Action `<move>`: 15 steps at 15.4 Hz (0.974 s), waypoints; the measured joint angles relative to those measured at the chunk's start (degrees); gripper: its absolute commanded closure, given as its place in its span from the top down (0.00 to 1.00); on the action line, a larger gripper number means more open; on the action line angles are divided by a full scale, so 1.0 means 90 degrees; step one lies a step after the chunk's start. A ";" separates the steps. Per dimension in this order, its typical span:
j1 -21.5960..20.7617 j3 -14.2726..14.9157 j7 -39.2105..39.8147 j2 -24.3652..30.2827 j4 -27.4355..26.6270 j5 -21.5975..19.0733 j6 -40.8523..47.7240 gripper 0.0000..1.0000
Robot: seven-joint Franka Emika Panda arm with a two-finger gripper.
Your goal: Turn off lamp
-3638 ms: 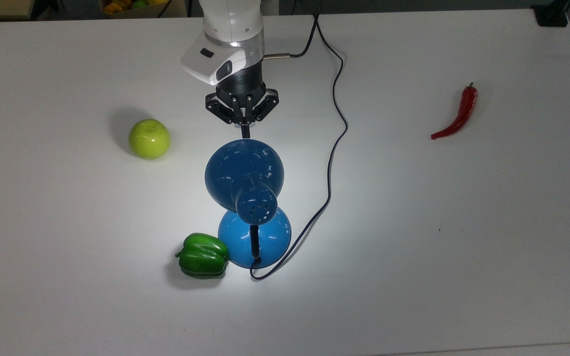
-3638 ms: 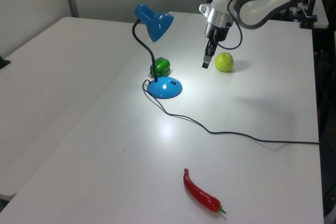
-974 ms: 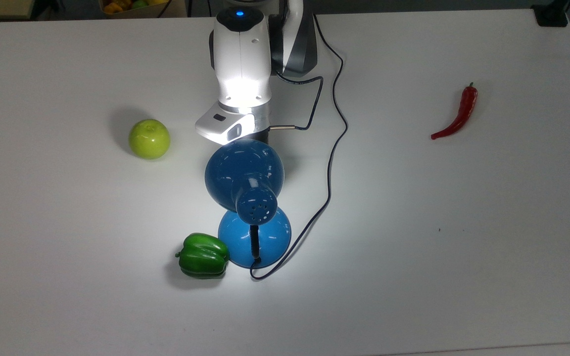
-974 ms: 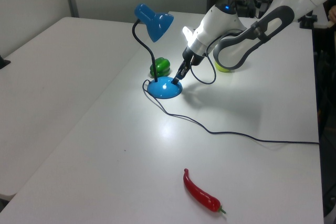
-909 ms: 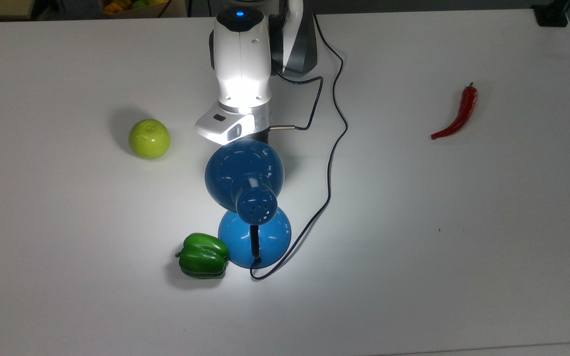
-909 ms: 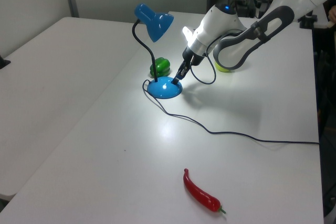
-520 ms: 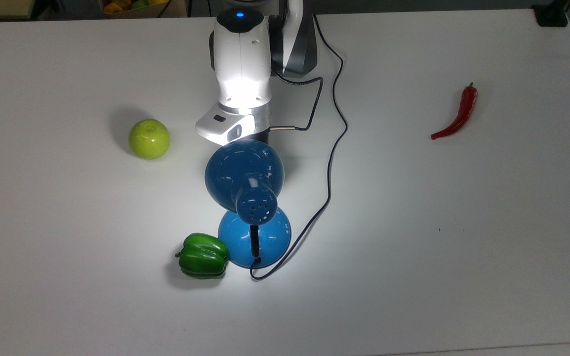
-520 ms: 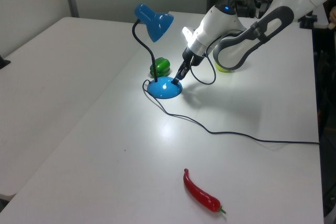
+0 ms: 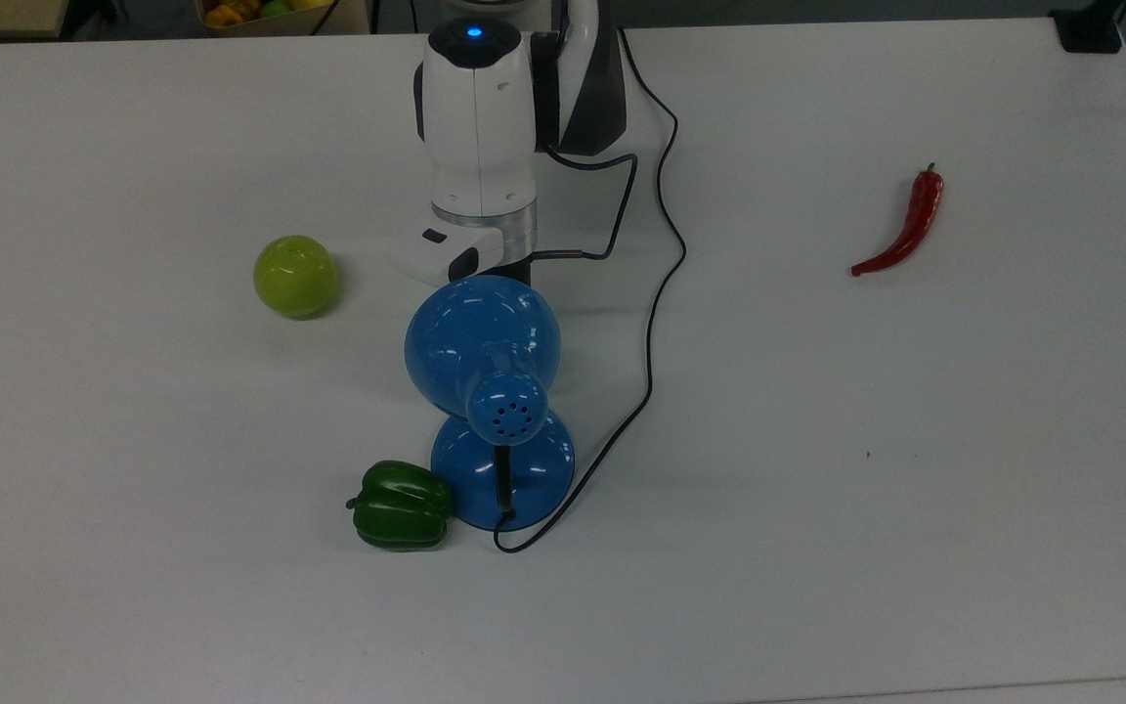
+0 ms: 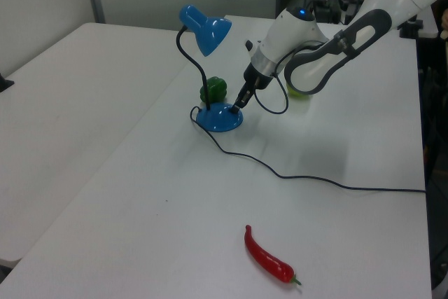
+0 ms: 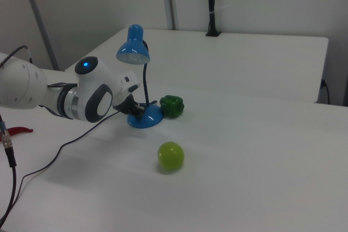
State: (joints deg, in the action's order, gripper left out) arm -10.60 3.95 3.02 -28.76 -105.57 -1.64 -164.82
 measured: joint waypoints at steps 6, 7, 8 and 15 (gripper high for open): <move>0.0000 0.0000 0.0000 0.0193 -0.0085 0.0000 0.0637 0.00; 0.0000 0.0000 0.0000 0.0300 -0.0084 0.0000 0.0945 0.00; 0.0000 0.0001 0.0000 0.0443 -0.0084 0.0000 0.1295 0.00; 0.0000 0.0001 0.0000 0.1645 -0.0072 0.0080 0.3975 0.96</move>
State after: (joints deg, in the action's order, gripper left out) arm -10.59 3.96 3.02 -13.95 -106.22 -0.92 -129.04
